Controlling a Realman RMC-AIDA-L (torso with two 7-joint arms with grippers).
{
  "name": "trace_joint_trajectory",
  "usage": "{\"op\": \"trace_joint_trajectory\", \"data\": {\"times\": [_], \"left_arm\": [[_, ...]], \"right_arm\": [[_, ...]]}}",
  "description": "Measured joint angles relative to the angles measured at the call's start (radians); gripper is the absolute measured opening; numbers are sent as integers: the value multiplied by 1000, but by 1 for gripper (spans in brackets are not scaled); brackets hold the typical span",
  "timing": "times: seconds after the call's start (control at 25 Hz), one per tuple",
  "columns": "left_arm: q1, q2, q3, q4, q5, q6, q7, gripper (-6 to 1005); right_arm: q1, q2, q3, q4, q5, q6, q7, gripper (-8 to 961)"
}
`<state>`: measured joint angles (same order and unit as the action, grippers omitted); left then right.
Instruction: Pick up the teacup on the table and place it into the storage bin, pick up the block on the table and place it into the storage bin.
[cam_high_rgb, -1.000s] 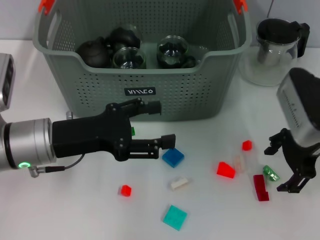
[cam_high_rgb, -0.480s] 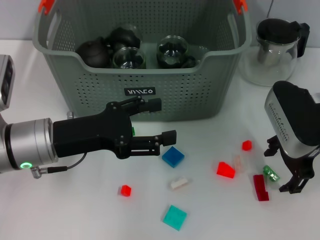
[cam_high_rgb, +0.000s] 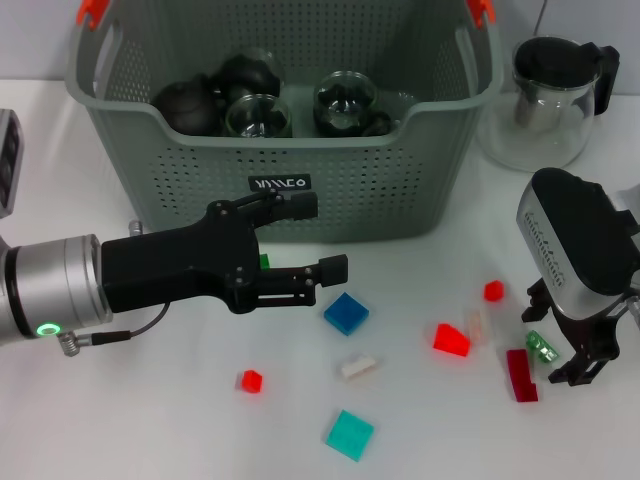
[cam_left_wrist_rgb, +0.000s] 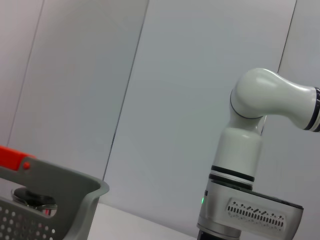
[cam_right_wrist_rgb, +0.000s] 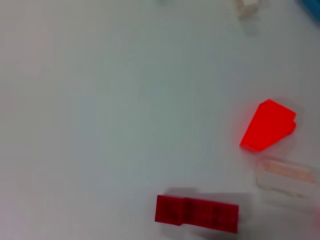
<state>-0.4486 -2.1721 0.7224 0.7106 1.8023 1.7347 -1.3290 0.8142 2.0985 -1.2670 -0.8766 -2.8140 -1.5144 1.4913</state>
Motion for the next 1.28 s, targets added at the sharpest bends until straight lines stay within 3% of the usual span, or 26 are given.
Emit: {"op": "trace_joint_trajectory", "data": {"times": [0.2, 0.64, 0.96, 1.08, 1.28], "left_arm": [[2, 0, -8, 0, 0, 2, -9, 918], [2, 2, -12, 0, 0, 9, -15, 918], [8, 6, -30, 9, 11, 9, -9, 919], [15, 8, -51, 22, 48, 10, -10, 918], [23, 9, -91, 45, 118, 23, -14, 917]], "right_arm": [[11, 0, 0, 19, 0, 3, 0, 844], [8, -3, 40, -22, 4, -47, 7, 445], [-12, -10, 270, -331, 76, -345, 58, 445], [-2, -15, 350, -440, 197, -451, 116, 445], [45, -30, 381, -494, 487, -440, 292, 444]]}}
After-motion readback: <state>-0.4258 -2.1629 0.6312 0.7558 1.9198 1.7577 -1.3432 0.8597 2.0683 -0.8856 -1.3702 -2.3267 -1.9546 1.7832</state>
